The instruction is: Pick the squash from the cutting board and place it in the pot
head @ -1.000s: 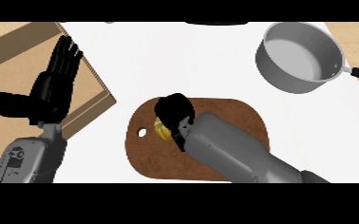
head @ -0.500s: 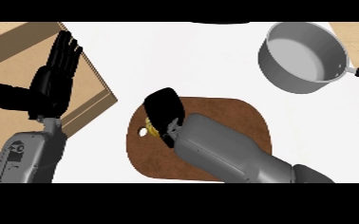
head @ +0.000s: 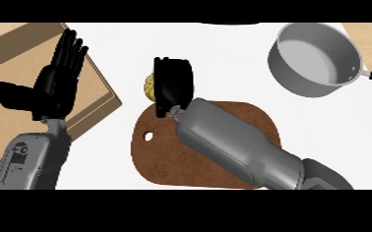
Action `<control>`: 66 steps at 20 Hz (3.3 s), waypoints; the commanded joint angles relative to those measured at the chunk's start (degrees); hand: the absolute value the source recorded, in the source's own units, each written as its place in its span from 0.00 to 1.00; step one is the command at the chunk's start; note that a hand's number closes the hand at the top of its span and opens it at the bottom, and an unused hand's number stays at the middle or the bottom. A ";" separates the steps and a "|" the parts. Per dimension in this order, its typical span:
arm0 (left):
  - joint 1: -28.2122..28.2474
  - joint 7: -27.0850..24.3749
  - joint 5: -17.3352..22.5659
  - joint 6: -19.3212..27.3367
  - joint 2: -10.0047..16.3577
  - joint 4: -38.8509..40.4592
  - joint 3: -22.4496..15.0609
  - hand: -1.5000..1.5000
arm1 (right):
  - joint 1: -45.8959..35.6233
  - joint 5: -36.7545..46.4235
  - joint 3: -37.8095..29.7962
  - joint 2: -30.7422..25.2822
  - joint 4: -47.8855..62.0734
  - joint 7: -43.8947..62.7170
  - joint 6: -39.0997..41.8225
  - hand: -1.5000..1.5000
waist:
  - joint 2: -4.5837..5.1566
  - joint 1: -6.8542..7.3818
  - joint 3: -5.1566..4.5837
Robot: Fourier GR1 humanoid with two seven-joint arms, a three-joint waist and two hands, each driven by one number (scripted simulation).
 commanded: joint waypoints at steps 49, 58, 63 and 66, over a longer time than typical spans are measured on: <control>1.85 -0.49 -0.61 -2.76 -0.33 -1.07 3.85 0.50 | 27.17 -3.95 -50.80 -33.67 5.75 -33.34 -7.45 1.00 | 0.41 -0.69 0.08; 1.19 -2.38 -2.41 -2.47 -1.78 1.07 3.14 0.50 | 23.35 -10.17 -56.84 -32.79 18.29 -56.46 -6.05 0.00 | 0.40 -0.92 0.08; 4.20 1.40 -2.08 -2.50 -1.29 -5.06 2.47 0.50 | 21.18 -17.23 -63.12 -34.58 13.75 -59.18 -4.18 0.00 | 0.00 -0.97 0.07; 2.66 -0.57 -3.97 -0.59 -2.92 -1.91 2.00 0.50 | 23.34 -20.93 -65.54 -30.98 10.09 -55.93 -5.69 0.00 | -0.16 -1.98 0.02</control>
